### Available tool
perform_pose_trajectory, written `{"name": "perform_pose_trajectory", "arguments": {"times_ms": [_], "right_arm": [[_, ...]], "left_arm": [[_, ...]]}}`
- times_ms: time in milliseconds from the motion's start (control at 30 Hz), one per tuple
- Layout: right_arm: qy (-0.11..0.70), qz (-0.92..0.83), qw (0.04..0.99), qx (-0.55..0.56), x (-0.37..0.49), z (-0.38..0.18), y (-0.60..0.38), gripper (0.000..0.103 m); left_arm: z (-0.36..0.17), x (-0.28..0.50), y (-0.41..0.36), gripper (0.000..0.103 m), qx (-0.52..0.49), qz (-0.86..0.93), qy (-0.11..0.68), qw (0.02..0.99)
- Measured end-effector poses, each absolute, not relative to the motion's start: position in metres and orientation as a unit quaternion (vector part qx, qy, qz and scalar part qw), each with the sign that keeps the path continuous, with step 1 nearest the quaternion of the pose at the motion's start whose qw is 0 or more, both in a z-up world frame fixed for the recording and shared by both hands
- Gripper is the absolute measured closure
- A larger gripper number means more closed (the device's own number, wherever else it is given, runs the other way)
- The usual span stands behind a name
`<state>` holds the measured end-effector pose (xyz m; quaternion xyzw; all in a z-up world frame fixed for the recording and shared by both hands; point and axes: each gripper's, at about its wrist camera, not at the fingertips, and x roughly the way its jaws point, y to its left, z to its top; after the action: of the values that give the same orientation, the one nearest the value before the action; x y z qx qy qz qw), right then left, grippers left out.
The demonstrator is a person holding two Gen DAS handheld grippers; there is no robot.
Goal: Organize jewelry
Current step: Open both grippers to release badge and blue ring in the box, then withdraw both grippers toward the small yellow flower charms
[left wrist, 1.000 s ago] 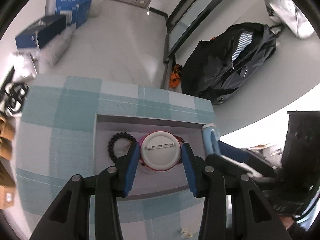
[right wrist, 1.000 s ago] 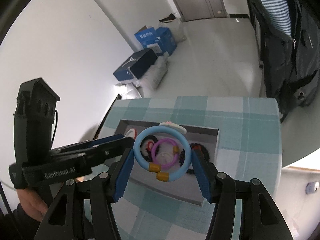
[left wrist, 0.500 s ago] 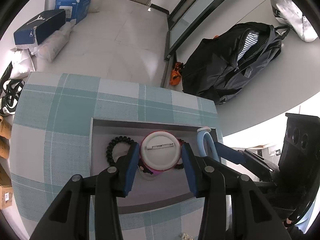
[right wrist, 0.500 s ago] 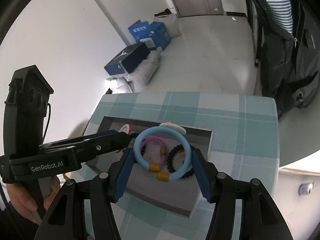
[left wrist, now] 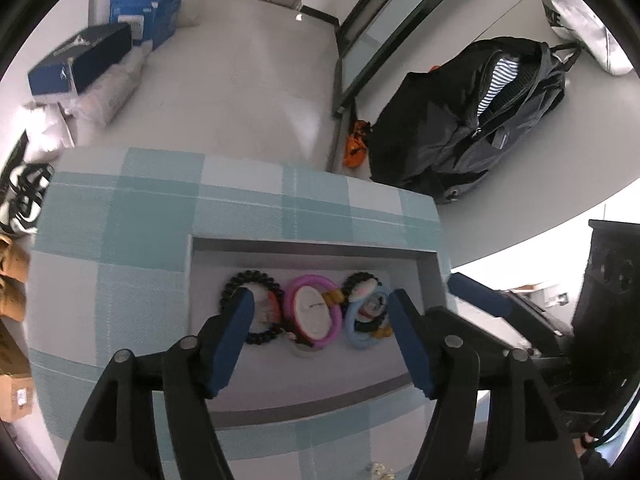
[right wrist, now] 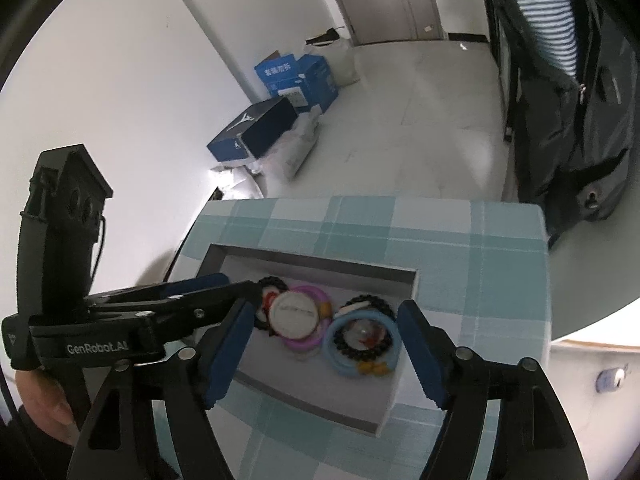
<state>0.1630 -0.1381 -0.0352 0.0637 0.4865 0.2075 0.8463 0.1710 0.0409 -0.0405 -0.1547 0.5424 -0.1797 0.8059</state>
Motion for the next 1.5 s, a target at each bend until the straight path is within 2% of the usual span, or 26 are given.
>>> {"name": "perform_pose_trajectory", "arguments": {"times_ms": [167,400,667,933,1067,1500], "right_arm": [[0.482,0.196,0.851,0.073,0.160,-0.032,-0.148,0.025],[0.473,0.192,0.857,0.077,0.147,-0.028,-0.158,0.015],[0.465,0.184,0.863,0.071,0.127,-0.025,-0.166,0.015],[0.438,0.178,0.879,0.064,0.098,-0.011,-0.174,0.009],[0.436,0.169,0.881,0.076,0.084,-0.011,-0.184,0.007],[0.435,0.134,0.886,0.091,0.051,-0.012,-0.211,0.006]], "left_arm": [[-0.040,0.166,0.042,0.038,-0.148,-0.174,0.536,0.812],[-0.031,0.153,0.042,0.038,-0.124,-0.158,0.515,0.834],[-0.028,0.128,0.048,0.038,-0.132,-0.134,0.497,0.847],[-0.017,0.098,0.043,0.038,-0.103,-0.129,0.471,0.867],[-0.029,0.077,0.037,0.031,-0.108,-0.130,0.490,0.855],[-0.067,0.006,-0.030,0.030,-0.036,-0.176,0.546,0.818]]}}
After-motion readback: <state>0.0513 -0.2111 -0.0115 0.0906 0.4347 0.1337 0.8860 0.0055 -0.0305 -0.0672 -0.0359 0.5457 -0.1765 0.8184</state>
